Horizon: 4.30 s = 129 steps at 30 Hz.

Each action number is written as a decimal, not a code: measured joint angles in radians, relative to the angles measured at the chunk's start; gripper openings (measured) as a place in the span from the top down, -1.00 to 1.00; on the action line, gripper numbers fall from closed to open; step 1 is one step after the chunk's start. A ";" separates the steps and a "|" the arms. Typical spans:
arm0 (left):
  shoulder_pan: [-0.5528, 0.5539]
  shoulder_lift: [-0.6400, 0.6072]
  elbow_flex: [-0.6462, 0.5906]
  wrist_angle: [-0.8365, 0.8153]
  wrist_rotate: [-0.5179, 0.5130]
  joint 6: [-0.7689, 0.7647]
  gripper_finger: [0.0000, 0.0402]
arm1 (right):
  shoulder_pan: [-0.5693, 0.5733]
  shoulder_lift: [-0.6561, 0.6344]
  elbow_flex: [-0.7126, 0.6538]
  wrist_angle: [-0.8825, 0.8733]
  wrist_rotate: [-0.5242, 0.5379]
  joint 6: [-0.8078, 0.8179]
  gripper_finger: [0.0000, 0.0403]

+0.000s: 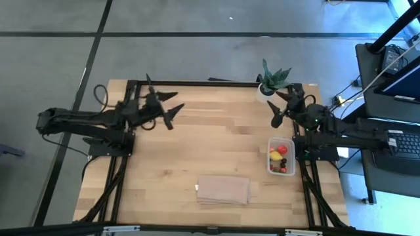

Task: Pick and placing Produce into tupperware
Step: Return to Home Position

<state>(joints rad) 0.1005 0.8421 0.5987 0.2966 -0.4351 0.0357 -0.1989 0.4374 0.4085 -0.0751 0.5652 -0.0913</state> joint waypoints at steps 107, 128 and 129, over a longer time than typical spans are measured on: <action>0.040 -0.790 -0.590 -0.155 -0.143 -0.182 -0.31 | -0.408 -0.435 -0.402 0.181 -0.148 0.136 -0.34; 0.040 -0.790 -0.590 -0.155 -0.143 -0.182 -0.31 | -0.408 -0.435 -0.402 0.181 -0.148 0.136 -0.34; 0.040 -0.790 -0.590 -0.154 -0.143 -0.182 -0.31 | -0.408 -0.435 -0.402 0.181 -0.148 0.136 -0.34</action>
<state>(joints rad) 0.1410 0.0521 0.0086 0.1425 -0.5785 -0.1467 -0.6067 0.0021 0.0063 0.1059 0.4171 0.0448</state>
